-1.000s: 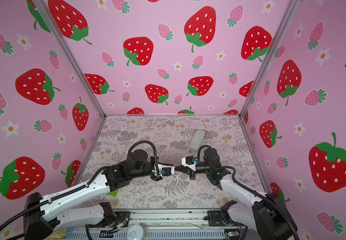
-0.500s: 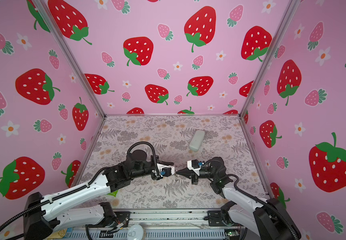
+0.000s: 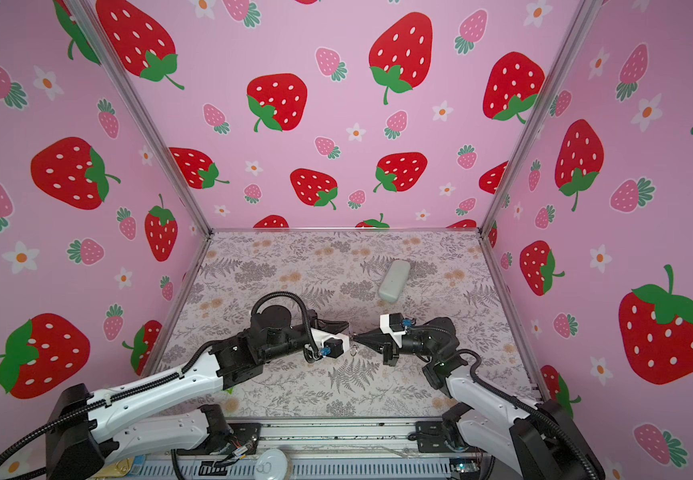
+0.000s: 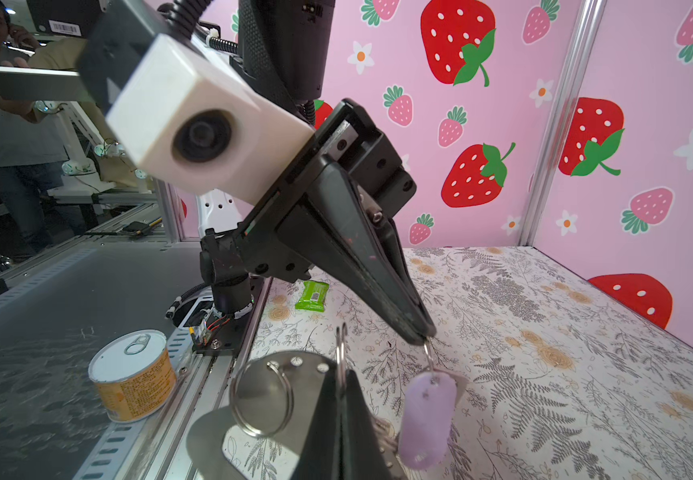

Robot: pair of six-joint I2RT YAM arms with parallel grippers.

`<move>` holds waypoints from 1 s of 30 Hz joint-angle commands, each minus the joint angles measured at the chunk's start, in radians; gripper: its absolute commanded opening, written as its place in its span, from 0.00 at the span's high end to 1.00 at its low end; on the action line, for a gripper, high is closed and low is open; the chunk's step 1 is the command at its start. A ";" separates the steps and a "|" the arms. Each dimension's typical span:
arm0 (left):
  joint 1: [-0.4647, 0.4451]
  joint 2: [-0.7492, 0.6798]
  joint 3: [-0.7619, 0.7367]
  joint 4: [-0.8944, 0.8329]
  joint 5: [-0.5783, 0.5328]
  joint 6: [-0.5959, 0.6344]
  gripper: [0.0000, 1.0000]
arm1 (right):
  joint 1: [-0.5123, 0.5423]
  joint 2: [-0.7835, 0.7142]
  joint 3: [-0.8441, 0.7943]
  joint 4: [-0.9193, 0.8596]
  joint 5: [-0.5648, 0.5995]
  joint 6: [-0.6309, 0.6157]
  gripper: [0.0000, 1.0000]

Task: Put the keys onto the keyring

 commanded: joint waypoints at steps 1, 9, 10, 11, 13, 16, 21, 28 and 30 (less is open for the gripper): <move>-0.007 -0.026 -0.019 0.035 0.002 0.027 1.00 | -0.004 0.034 -0.023 0.202 0.032 0.149 1.00; -0.011 -0.042 -0.026 0.036 0.003 0.035 1.00 | -0.007 0.057 -0.037 0.258 0.061 0.201 1.00; -0.010 -0.043 -0.027 0.036 0.002 0.034 1.00 | -0.007 0.057 -0.038 0.258 0.064 0.200 1.00; -0.009 -0.045 -0.027 0.034 0.002 0.034 1.00 | -0.007 0.055 -0.038 0.258 0.071 0.199 1.00; -0.012 -0.048 -0.029 0.030 0.002 0.035 1.00 | -0.007 0.056 -0.037 0.258 0.085 0.197 1.00; -0.018 -0.055 -0.030 0.036 0.002 0.040 1.00 | -0.007 0.070 -0.032 0.257 0.079 0.203 1.00; -0.024 -0.062 -0.027 0.033 0.002 0.047 1.00 | -0.007 0.097 -0.028 0.295 0.091 0.231 1.00; -0.035 -0.060 -0.019 0.031 0.003 0.065 1.00 | -0.007 0.128 -0.025 0.342 0.103 0.274 1.00; -0.035 -0.058 -0.019 0.029 -0.013 0.070 1.00 | -0.007 0.131 -0.028 0.363 0.102 0.289 1.00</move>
